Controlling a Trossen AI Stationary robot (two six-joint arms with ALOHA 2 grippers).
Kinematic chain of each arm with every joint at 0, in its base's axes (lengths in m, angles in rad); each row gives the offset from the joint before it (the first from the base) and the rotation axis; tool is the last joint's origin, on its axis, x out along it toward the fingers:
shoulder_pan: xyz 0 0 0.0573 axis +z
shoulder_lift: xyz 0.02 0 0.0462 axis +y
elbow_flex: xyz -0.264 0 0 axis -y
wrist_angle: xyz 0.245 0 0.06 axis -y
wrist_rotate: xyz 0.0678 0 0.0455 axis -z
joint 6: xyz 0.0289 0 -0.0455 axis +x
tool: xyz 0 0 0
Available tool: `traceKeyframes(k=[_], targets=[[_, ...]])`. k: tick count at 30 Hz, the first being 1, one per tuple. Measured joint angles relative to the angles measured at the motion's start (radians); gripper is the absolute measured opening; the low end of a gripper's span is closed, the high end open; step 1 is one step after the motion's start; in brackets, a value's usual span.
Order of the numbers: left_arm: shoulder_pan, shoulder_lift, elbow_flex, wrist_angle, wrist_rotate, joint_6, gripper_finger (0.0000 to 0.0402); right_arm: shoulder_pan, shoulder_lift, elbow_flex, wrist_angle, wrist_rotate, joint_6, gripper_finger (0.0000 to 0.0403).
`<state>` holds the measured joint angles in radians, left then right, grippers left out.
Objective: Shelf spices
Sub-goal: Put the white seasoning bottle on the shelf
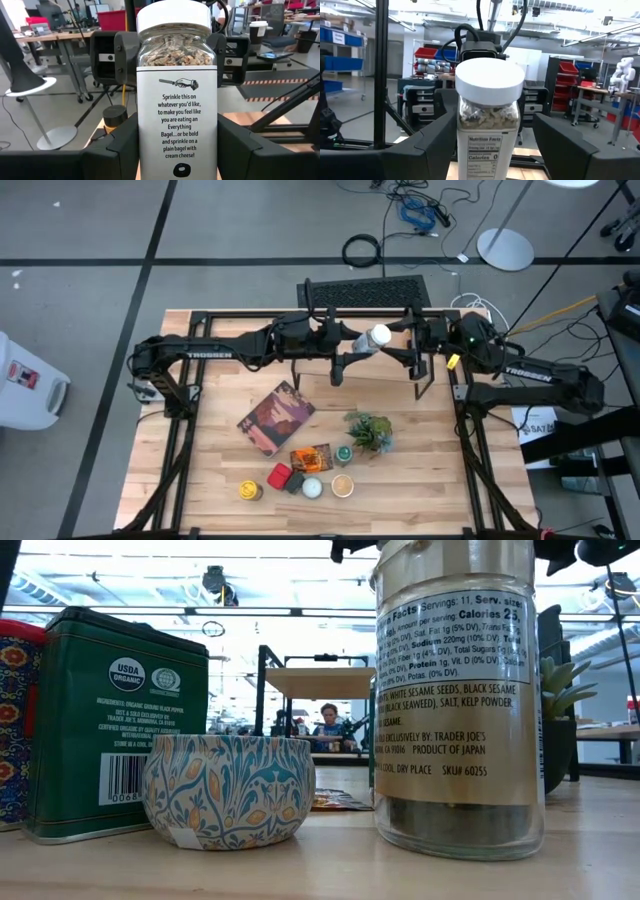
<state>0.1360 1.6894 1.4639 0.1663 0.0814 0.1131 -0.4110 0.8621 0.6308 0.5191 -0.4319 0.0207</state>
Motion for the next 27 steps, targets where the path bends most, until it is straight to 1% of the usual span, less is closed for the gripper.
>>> traceKeyframes(k=[9,16,23,27], targets=[[-0.005,0.023,0.000,-0.015,0.004,0.000,0.0198,0.001,0.038,0.000,0.091,-0.042,0.037,0.0249],[-0.011,0.043,-0.001,0.045,0.007,-0.001,0.0198,0.001,0.063,0.000,0.114,-0.049,0.047,0.0249],[-0.012,0.043,-0.001,0.060,0.016,-0.002,0.0198,0.001,0.084,0.000,0.175,-0.067,0.058,0.0249],[-0.012,0.043,0.000,0.067,0.016,-0.002,0.0198,0.001,0.100,0.000,0.204,-0.070,0.065,0.0237]])
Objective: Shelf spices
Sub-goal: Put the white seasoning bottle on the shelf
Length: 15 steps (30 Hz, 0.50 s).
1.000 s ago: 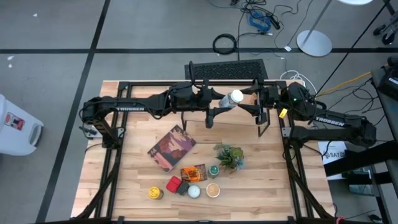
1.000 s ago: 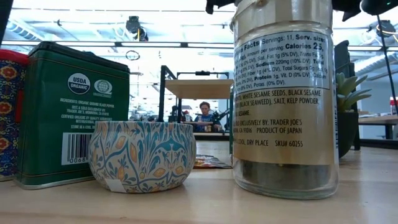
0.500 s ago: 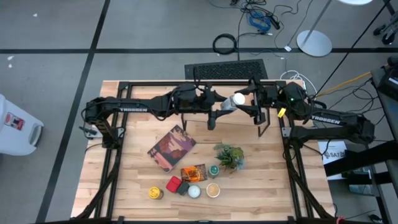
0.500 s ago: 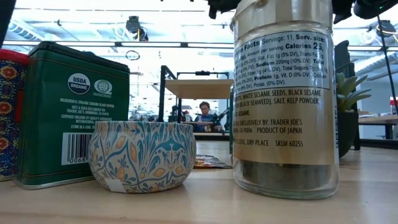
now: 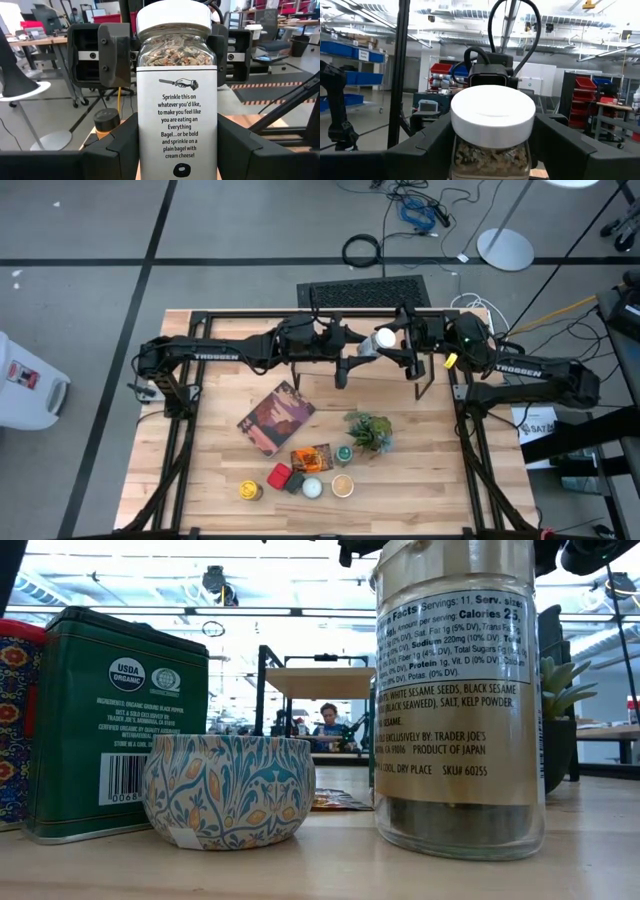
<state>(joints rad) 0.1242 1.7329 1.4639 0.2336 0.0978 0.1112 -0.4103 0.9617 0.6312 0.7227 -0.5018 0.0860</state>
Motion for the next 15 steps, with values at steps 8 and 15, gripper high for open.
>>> traceKeyframes(k=[8,15], targets=[[0.001,0.000,0.000,-0.010,-0.001,0.001,0.0198,0.000,0.027,0.000,0.040,-0.006,0.003,0.0196],[0.001,-0.002,0.002,-0.031,-0.001,0.002,0.0198,0.000,0.026,0.000,0.043,-0.003,0.003,0.0188]])
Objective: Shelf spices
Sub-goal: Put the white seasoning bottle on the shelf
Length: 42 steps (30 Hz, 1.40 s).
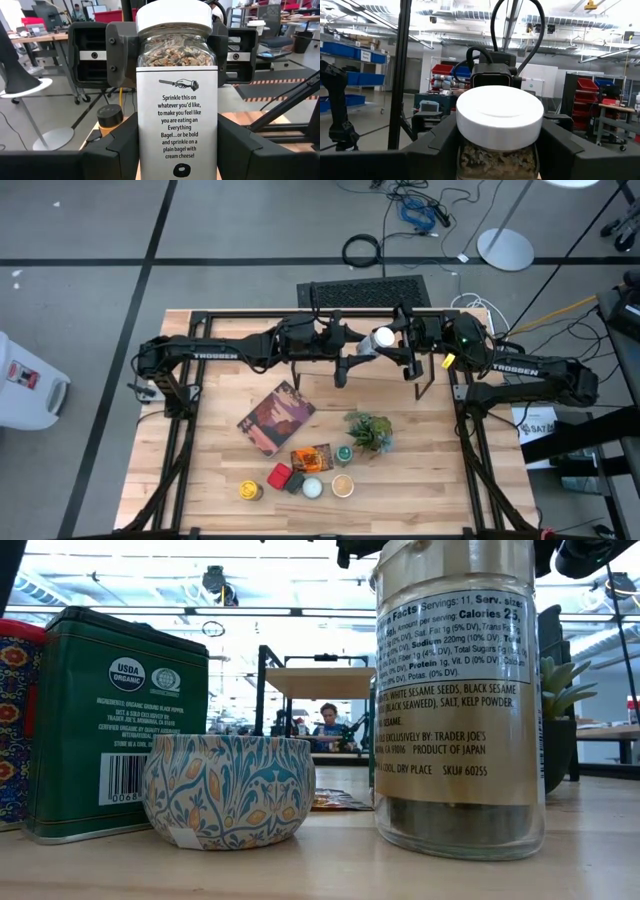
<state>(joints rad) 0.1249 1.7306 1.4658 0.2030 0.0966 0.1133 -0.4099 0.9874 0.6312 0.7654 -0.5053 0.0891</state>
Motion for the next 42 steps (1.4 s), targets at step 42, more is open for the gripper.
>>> traceKeyframes(k=[42], targets=[[-0.016,-0.169,-0.001,-0.358,-0.178,0.050,0.0271,-0.002,-0.105,0.000,-0.193,0.040,-0.022,0.0187]])
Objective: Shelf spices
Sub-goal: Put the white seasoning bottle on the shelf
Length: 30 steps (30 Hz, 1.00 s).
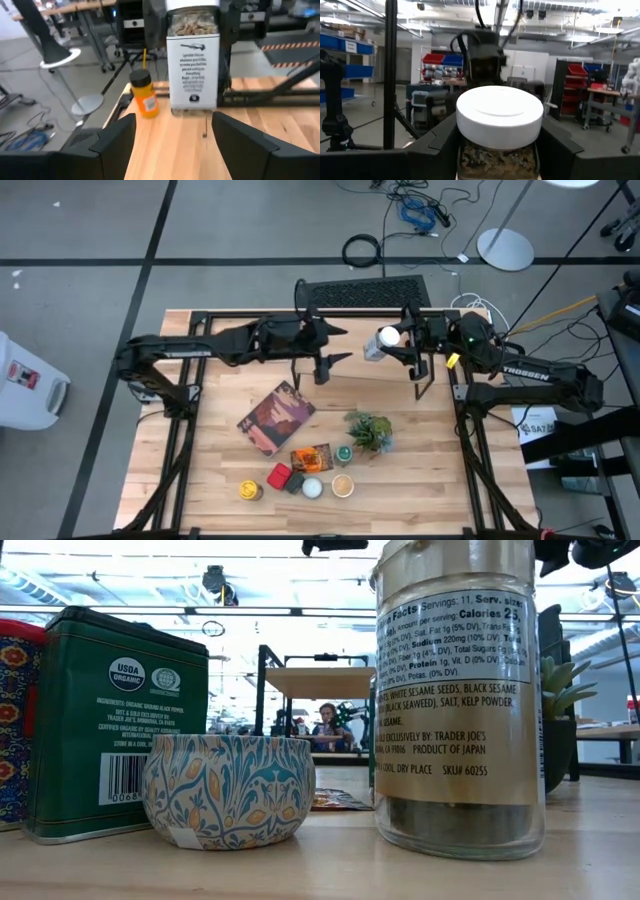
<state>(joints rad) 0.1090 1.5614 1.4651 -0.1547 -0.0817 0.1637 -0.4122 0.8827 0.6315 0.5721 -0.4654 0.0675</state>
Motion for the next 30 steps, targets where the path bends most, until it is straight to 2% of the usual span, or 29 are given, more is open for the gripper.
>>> traceKeyframes(k=[10,18,24,30], targets=[[-0.071,-0.119,0.000,-0.300,-0.096,-0.027,0.0271,0.000,-0.010,0.000,-0.105,0.002,-0.001,0.0187],[-0.164,-0.136,0.000,-0.491,-0.202,-0.081,0.0271,0.000,-0.010,0.000,-0.210,0.027,-0.017,0.0187],[-0.212,-0.142,-0.044,-0.491,-0.261,-0.111,0.0271,0.000,-0.010,0.000,-0.281,0.070,-0.037,0.0187],[-0.237,-0.175,-0.177,-0.387,-0.269,-0.164,0.0271,0.000,-0.010,0.000,-0.345,0.100,-0.053,0.0187]])
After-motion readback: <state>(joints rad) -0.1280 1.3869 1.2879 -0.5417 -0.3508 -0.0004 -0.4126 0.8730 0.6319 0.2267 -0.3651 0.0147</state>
